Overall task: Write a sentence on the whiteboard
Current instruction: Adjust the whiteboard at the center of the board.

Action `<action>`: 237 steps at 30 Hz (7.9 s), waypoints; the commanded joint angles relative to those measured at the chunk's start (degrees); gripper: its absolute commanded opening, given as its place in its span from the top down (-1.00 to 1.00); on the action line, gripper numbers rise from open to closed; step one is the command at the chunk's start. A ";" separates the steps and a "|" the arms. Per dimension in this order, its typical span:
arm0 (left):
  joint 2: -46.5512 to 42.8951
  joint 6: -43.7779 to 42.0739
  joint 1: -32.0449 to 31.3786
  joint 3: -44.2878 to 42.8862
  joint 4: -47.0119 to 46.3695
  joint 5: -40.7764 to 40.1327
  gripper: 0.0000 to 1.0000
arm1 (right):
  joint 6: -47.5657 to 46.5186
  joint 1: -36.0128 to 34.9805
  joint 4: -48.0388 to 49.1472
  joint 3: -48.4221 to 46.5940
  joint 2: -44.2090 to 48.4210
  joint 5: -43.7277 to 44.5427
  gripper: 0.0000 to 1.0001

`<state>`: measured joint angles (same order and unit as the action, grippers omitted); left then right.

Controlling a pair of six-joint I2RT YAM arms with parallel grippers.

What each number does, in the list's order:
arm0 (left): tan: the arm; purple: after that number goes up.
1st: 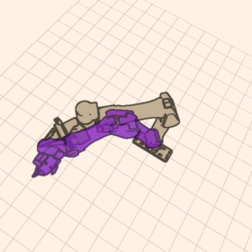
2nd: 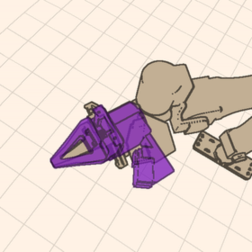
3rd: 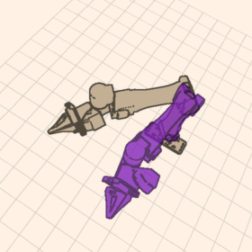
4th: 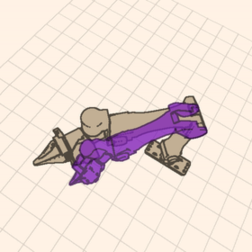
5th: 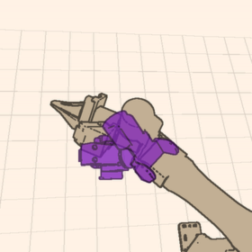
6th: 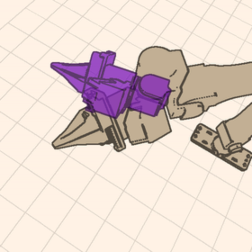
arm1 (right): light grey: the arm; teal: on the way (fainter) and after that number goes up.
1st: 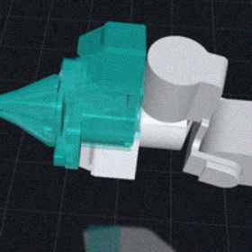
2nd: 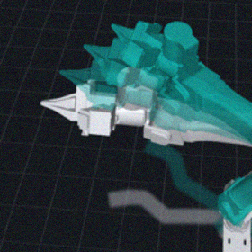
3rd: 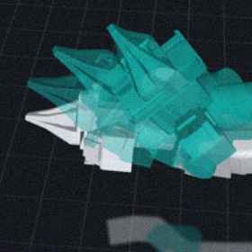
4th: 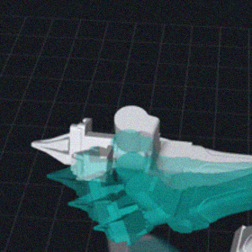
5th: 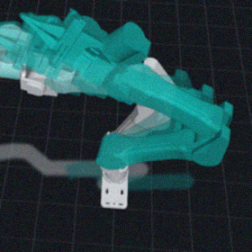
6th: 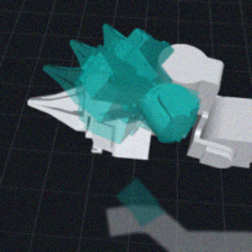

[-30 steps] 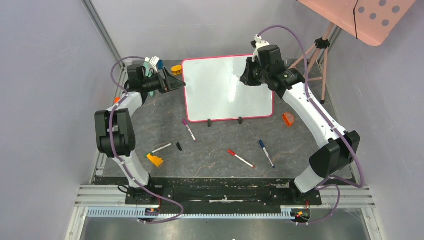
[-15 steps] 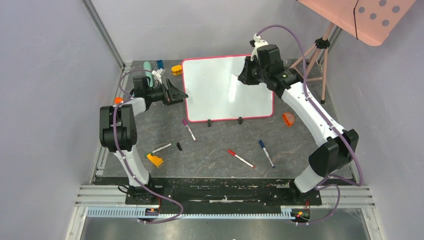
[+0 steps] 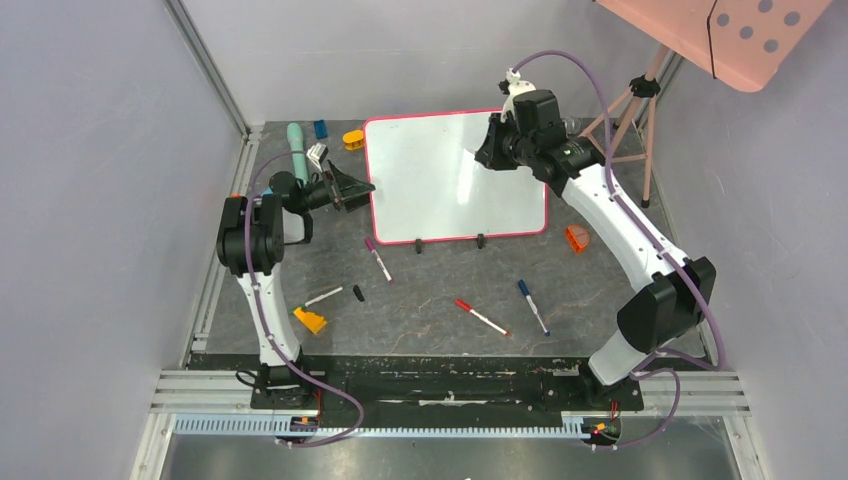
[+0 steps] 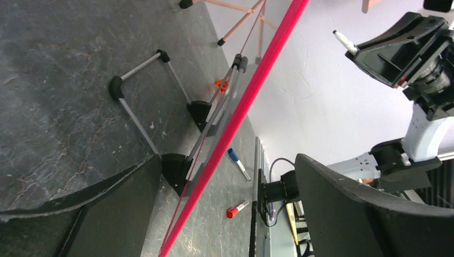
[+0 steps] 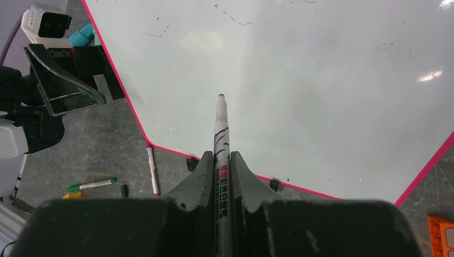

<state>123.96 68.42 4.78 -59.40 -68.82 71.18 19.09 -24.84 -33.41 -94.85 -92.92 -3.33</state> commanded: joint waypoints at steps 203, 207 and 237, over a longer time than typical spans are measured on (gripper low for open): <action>-4.24 -2.51 -8.40 4.55 -20.39 8.14 0.60 | -0.35 2.69 11.35 11.84 10.93 -6.33 1.00; -4.62 -2.67 -8.38 4.71 -20.39 7.73 -0.18 | -0.47 2.69 11.83 12.79 12.25 -7.04 1.00; -13.86 -10.94 -8.25 22.72 -20.39 -2.52 -0.93 | -2.43 2.69 13.53 14.25 14.77 -8.98 1.00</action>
<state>112.53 58.59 -3.51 -38.39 -85.80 67.59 18.13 -22.33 -21.56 -79.48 -80.31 -13.06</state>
